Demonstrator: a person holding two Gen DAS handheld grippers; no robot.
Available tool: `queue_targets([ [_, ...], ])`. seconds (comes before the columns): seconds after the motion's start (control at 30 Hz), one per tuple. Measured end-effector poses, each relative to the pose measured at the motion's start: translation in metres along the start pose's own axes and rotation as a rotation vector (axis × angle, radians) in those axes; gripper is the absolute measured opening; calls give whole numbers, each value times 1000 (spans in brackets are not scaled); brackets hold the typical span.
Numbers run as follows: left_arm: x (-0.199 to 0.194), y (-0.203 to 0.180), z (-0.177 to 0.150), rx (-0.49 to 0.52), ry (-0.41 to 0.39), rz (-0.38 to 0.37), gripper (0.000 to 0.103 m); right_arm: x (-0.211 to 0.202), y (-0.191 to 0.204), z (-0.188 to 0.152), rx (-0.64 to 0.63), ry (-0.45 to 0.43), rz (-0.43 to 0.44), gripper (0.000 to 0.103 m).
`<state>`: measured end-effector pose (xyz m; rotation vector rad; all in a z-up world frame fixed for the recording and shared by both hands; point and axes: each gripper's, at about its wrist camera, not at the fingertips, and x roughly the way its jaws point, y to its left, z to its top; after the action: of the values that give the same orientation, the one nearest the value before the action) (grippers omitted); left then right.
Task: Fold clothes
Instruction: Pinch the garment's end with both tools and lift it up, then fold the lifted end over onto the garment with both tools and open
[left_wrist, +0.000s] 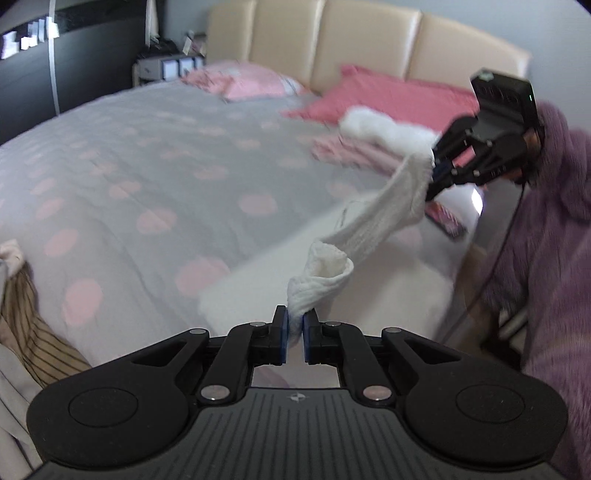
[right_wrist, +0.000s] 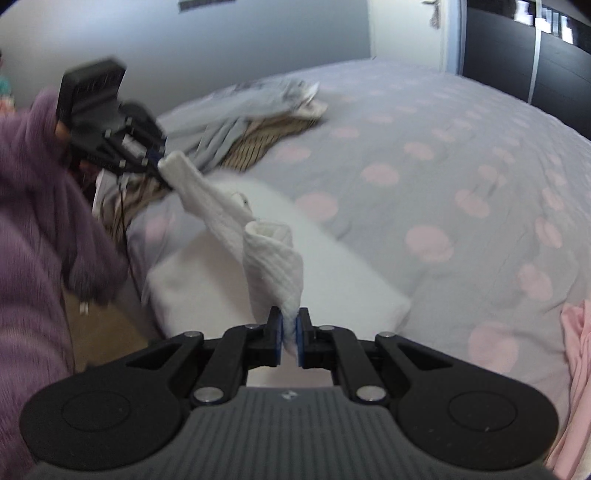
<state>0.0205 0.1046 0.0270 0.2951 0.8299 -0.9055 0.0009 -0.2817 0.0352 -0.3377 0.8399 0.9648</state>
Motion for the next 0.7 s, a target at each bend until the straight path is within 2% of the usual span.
queue_targets([
  [0.27,37,-26,-24,142,193,-55,6,30,19,-32,-93,119,22,9],
  [0.47,55,-42,-37,225,257,-57,6,50,40,-49,-247,194,-45,10],
  [0.57,60,-50,-39,256,270,-43,6,56,56,-53,-323,215,-79,22],
  [0.63,60,-55,-40,279,269,-25,7,57,69,-56,-369,223,-93,34],
  [0.7,59,-61,-41,309,270,-7,11,57,81,-59,-422,237,-109,37],
])
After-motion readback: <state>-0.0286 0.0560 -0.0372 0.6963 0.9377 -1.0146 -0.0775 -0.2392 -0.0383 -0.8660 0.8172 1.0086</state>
